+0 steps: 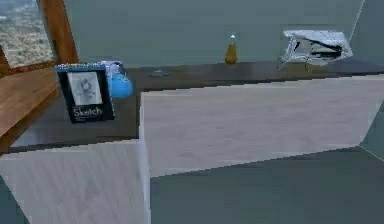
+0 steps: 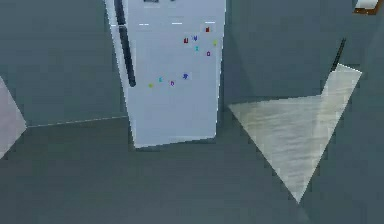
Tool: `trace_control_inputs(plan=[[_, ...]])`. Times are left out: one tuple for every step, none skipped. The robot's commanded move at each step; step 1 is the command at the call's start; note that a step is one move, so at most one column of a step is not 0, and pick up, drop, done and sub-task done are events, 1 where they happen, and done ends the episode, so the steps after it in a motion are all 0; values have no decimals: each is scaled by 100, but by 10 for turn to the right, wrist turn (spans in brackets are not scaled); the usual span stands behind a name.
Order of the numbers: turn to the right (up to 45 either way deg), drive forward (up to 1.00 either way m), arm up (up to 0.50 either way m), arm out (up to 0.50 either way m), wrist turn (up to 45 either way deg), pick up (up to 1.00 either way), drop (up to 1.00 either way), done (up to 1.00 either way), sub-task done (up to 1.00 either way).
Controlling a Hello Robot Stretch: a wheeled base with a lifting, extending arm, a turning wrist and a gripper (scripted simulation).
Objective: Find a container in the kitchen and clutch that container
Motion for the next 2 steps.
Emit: trace_control_inputs(plan=[[0,75,0,0,0,0,0,0,0],[270,0,0,0,0,0,0,0,0]])
